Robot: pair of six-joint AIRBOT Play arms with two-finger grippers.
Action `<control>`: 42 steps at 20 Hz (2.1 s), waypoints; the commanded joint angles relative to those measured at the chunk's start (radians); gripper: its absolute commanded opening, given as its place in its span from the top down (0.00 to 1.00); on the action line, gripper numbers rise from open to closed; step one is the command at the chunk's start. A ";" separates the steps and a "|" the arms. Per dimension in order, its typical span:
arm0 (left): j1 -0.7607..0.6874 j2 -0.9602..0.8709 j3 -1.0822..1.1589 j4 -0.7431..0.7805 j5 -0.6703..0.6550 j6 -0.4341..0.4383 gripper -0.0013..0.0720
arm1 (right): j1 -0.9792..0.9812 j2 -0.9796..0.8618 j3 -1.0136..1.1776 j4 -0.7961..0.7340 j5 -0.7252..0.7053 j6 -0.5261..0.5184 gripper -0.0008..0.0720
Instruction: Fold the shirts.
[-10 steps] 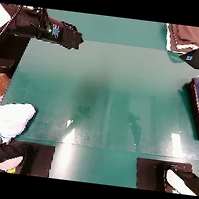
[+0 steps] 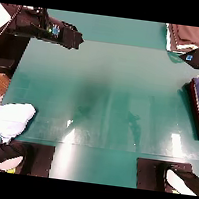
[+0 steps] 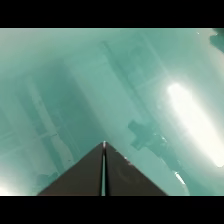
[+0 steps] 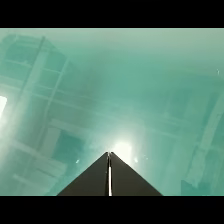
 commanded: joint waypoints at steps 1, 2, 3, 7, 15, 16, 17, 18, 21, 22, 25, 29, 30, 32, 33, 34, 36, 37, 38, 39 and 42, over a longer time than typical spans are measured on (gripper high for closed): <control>0.001 0.000 0.000 0.000 0.000 0.000 0.95 | 0.001 0.001 0.001 0.000 0.000 0.000 0.96; 0.001 0.000 0.000 0.000 0.000 0.000 0.95 | 0.001 0.001 0.001 0.000 0.000 0.000 0.96; 0.001 0.000 0.000 -0.009 0.004 -0.008 0.95 | 0.001 0.001 0.001 0.000 0.000 0.000 0.96; 0.036 0.024 0.001 0.102 -0.034 0.008 0.95 | 0.001 0.001 0.001 0.000 0.003 0.000 0.96; 0.332 0.338 -0.330 0.430 -0.426 -0.031 0.95 | 0.001 0.001 0.001 0.000 0.011 0.000 0.96; 0.366 0.374 -0.428 0.438 -0.431 -0.035 0.95 | 0.001 0.001 0.001 0.000 0.011 0.000 0.96; 0.396 0.396 -0.518 0.443 -0.431 -0.035 0.75 | 0.001 0.001 0.001 0.000 0.011 0.000 0.96; 0.425 0.405 -0.606 0.452 -0.427 -0.035 0.33 | 0.001 0.001 0.001 0.000 0.011 0.000 0.96; 0.510 0.408 -0.870 0.487 -0.357 -0.038 0.14 | 0.001 0.001 0.001 0.000 0.011 0.000 0.96; 0.534 0.408 -0.944 0.489 -0.321 -0.038 0.14 | 0.001 0.001 0.001 0.000 0.011 0.000 0.96; 0.564 0.408 -1.072 0.500 -0.262 -0.047 0.14 | 0.001 0.001 0.001 0.000 0.010 0.000 0.96; 0.564 0.408 -1.069 0.503 -0.254 -0.069 0.95 | 0.001 0.000 0.001 0.000 0.010 0.000 0.96; 0.564 0.408 -1.061 0.503 -0.253 -0.071 0.95 | 0.001 0.000 0.001 0.000 0.010 0.000 0.96; 0.564 0.409 -1.007 0.499 -0.258 -0.072 0.95 | 0.001 0.000 0.001 0.000 0.009 0.000 0.96; 0.563 0.415 -0.955 0.492 -0.265 -0.076 0.95 | 0.001 0.000 0.001 0.002 0.006 0.000 0.96; 0.563 0.430 -0.880 0.470 -0.272 -0.079 0.95 | 0.001 0.001 0.001 0.008 0.001 0.000 0.96; 0.554 0.463 -0.696 0.402 -0.285 -0.079 0.95 | 0.001 0.011 0.003 0.013 -0.024 0.001 0.96; 0.529 0.470 -0.597 0.395 -0.301 -0.079 0.95 | 0.001 0.016 0.003 0.027 -0.040 0.001 0.96; 0.490 0.469 -0.490 0.395 -0.323 -0.079 0.95 | 0.001 0.022 0.004 0.048 -0.058 0.001 0.96; 0.439 0.466 -0.388 0.389 -0.342 -0.079 0.95 | 0.001 0.030 0.006 0.066 -0.075 0.001 0.96; 0.245 0.462 -0.179 0.375 -0.313 -0.091 0.96 | 0.001 0.020 0.077 0.063 -0.067 0.001 0.96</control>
